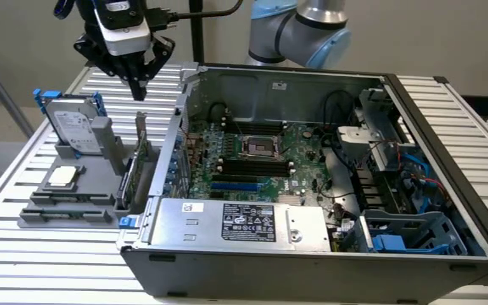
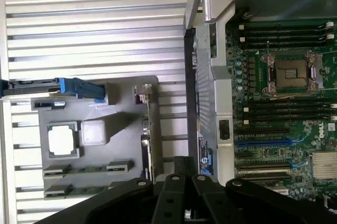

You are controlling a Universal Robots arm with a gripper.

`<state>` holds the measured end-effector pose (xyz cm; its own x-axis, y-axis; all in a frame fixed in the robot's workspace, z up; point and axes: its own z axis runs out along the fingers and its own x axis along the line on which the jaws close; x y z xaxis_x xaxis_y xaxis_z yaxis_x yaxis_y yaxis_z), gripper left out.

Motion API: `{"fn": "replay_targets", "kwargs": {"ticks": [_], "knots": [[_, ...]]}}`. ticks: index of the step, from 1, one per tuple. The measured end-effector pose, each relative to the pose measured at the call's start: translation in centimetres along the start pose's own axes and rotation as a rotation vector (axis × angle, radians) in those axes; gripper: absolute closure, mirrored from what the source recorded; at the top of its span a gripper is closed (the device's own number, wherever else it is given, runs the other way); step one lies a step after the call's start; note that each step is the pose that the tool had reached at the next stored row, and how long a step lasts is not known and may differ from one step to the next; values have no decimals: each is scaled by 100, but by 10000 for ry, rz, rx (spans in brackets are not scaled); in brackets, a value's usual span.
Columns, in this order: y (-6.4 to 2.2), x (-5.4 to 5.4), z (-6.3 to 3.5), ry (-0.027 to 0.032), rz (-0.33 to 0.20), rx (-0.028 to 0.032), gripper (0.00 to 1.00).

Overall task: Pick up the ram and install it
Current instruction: 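Reach for the ram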

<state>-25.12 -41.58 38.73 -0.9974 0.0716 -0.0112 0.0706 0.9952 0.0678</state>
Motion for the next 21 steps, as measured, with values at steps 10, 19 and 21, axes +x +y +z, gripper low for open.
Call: {"fn": "replay_targets", "kwargs": {"ticks": [10,19,21], "knots": [[-95,450,9,0,1,0,89],[-180,854,16,0,0,0,89],[-200,944,18,0,-1,0,89]]}}
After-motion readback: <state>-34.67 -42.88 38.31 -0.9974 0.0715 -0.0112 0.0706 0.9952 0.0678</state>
